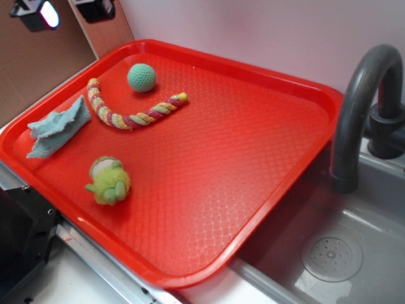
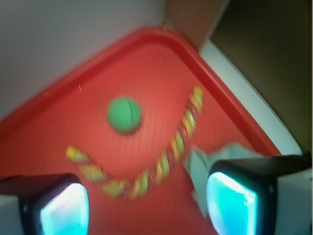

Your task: Grab the green ball.

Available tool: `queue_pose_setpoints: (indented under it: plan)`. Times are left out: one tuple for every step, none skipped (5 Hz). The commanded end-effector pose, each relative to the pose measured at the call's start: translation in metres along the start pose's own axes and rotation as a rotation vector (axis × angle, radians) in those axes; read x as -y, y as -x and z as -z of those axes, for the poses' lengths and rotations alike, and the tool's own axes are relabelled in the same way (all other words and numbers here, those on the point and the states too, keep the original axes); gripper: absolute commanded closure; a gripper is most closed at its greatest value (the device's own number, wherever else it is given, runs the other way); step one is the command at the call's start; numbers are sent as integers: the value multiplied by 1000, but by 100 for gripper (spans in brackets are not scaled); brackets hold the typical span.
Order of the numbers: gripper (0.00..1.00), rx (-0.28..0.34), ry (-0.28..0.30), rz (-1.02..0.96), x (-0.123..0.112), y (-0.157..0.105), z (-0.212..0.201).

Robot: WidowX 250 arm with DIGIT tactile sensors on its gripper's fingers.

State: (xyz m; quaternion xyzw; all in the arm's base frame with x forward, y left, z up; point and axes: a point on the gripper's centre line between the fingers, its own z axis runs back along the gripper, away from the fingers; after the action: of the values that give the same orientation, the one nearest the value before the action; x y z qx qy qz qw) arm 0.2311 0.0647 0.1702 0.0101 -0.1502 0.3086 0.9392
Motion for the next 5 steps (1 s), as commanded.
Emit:
queue_pose_setpoints:
  plan:
    - [0,33,116,12,0,-31,47]
    - [0,-9,136,38,9,-39,78]
    - [0,-82,126,115,27,-28,103]
    - [0,-128,123,147,42,-20,123]
    - [0,-129,120,170,50,-14,128]
